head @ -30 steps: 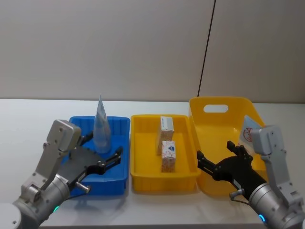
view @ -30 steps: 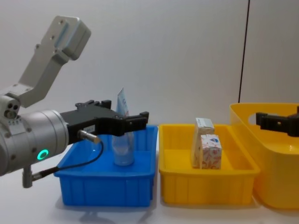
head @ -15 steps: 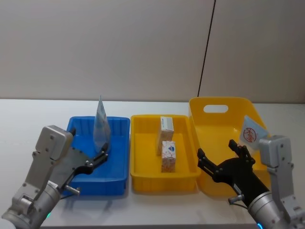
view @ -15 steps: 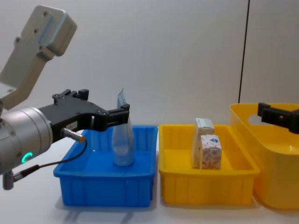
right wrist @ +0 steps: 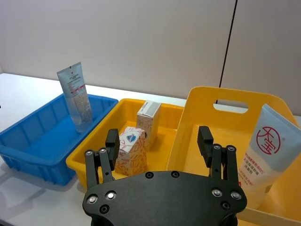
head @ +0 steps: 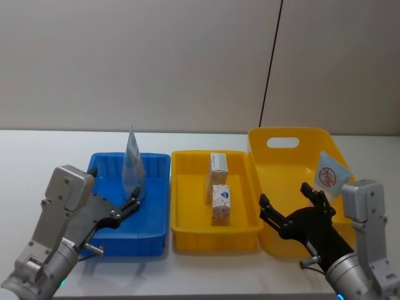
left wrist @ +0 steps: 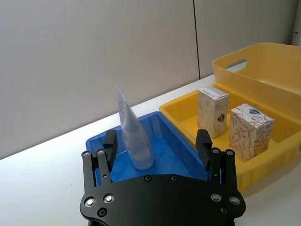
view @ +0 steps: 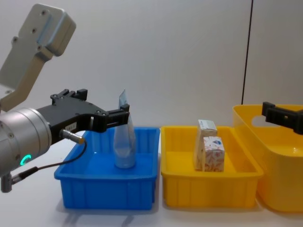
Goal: Bimanual collaborative sorting of washing and personal care products
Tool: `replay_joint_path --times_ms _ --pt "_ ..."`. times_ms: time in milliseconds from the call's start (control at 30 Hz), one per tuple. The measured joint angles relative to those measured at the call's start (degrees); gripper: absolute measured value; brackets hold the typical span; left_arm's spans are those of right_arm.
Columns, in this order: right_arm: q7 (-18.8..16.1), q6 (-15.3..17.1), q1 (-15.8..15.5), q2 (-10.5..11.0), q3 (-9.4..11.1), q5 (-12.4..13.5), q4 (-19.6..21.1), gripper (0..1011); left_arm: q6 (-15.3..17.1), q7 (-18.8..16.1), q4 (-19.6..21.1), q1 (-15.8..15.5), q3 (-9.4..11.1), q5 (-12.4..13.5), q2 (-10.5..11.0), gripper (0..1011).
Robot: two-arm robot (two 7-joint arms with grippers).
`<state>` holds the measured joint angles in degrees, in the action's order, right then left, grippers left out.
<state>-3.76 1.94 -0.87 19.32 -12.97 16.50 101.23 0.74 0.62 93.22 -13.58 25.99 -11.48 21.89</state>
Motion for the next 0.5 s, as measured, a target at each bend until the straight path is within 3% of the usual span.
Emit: replay_joint_path --times_ms 500 --pt "-0.02 0.0 0.03 0.01 0.03 -0.02 0.0 1004 0.0 0.0 -0.01 -0.01 0.03 0.0 0.0 1001"
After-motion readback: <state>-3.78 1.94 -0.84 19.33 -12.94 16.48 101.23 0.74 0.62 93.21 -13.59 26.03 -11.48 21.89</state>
